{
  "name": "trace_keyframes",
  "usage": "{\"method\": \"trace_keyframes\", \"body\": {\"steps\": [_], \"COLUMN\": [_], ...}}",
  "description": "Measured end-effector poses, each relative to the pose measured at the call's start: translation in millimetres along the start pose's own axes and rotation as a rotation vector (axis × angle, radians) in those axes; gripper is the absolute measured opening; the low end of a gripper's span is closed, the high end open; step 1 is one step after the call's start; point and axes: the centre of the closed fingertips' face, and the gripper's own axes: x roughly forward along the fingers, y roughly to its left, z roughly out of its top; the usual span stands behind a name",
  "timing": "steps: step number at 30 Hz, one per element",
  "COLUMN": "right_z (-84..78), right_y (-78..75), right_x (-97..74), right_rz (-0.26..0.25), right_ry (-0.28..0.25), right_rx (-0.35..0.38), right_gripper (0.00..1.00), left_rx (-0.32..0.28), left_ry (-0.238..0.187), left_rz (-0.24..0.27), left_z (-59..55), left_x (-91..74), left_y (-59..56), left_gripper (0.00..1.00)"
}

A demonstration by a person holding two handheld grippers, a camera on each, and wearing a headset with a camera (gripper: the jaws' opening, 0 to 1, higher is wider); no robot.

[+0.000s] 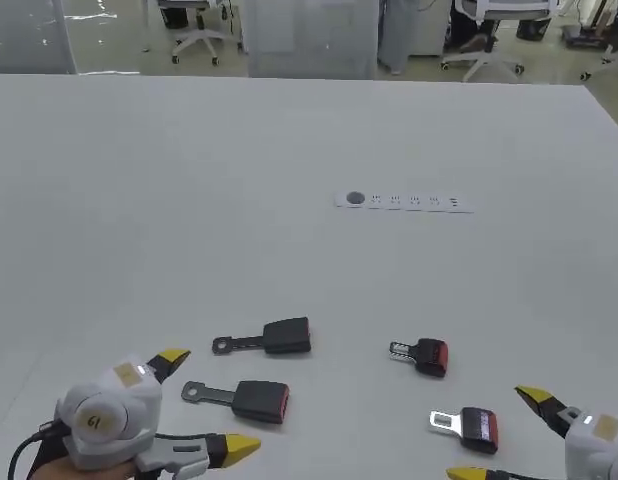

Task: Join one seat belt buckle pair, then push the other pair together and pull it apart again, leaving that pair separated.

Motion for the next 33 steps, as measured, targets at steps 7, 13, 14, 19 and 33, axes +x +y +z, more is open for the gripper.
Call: {"method": "trace_keyframes", "body": {"steps": [7, 13, 14, 19, 33], "right_z": [1.1, -2.7, -5.4, -12.0, -28.9], "right_y": [-4.9, -11.3, -9.1, -7.7, -11.1], "right_x": [2.8, 6.0, 7.0, 11.2, 20.7], "right_rz": [0.028, 0.057, 0.081, 0.109, 0.208], "right_ry": [0.02, 0.05, 0.065, 0.095, 0.193], "right_rx": [-0.019, -0.034, -0.032, -0.044, -0.091], "right_gripper": [0.92, 0.91, 0.9, 0.87, 0.81], "left_rx": [0.02, 0.055, 0.068, 0.127, 0.225], "left_ry": [0.024, 0.05, 0.064, 0.121, 0.18], "left_rz": [-0.016, -0.054, -0.069, -0.117, -0.216], "left_z": [-4.8, -9.6, -11.8, -22.7, -25.9], "left_x": [11.5, 21.7, 23.5, 32.5, 63.5], "left_y": [0.0, -5.6, -7.4, -12.9, -3.9], "left_gripper": [0.96, 0.91, 0.89, 0.86, 0.77]}}
